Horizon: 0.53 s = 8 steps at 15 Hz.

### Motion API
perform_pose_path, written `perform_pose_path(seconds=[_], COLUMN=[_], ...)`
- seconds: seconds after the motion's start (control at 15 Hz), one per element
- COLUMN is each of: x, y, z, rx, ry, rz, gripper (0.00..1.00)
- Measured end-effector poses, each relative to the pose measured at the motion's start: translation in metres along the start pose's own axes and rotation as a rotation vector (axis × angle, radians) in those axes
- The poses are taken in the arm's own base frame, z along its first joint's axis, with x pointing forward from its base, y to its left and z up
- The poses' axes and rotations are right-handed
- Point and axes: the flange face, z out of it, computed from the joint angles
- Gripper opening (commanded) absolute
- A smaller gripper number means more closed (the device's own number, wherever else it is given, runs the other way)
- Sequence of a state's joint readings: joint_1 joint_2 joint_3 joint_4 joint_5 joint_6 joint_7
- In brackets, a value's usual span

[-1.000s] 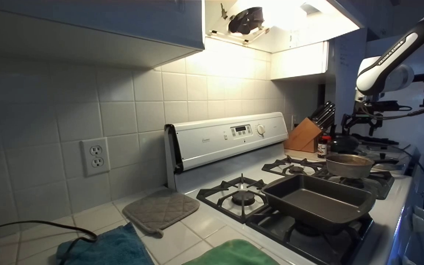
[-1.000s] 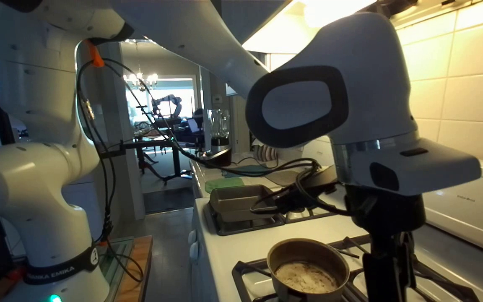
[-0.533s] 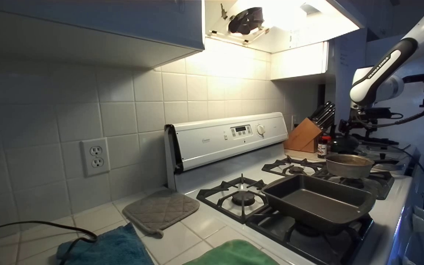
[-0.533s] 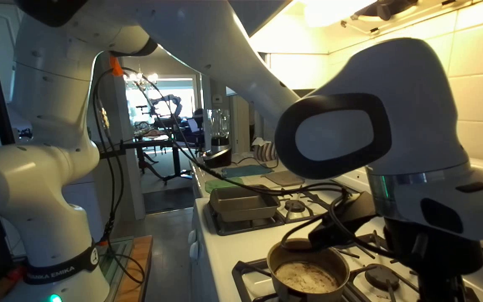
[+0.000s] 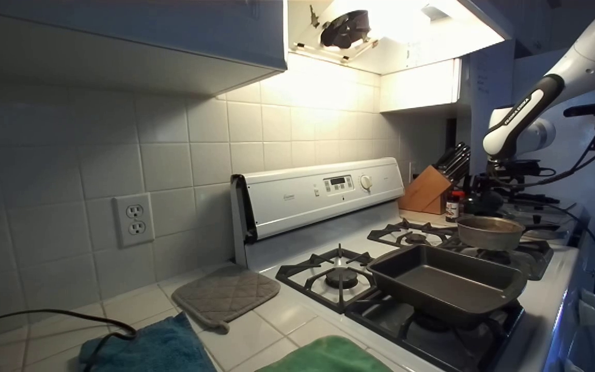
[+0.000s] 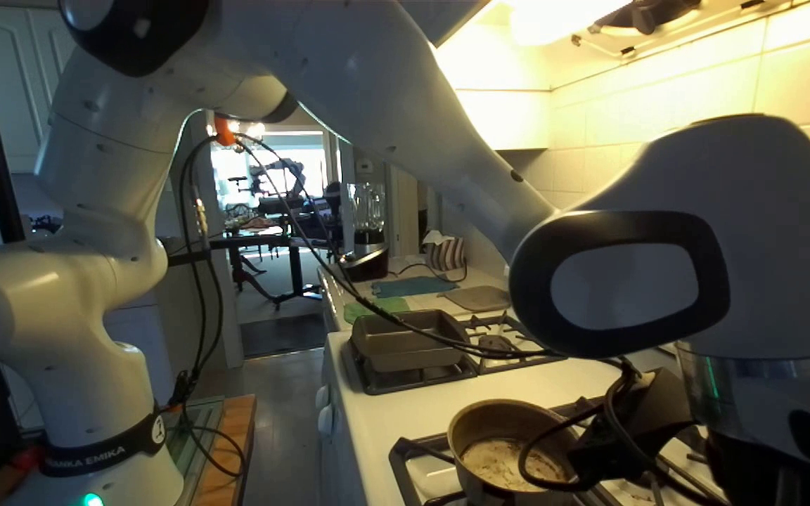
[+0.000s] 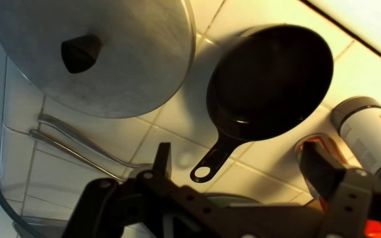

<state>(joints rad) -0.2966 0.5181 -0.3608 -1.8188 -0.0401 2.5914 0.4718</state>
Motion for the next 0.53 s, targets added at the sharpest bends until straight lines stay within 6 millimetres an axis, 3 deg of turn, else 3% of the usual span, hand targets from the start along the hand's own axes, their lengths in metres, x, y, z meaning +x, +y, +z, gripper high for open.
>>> perform_pose_path(seconds=[0.53], x=[0.019], y=[-0.002], z=[0.023], rx=[0.023], ry=[0.004], rz=[0.104], gripper=[1.0])
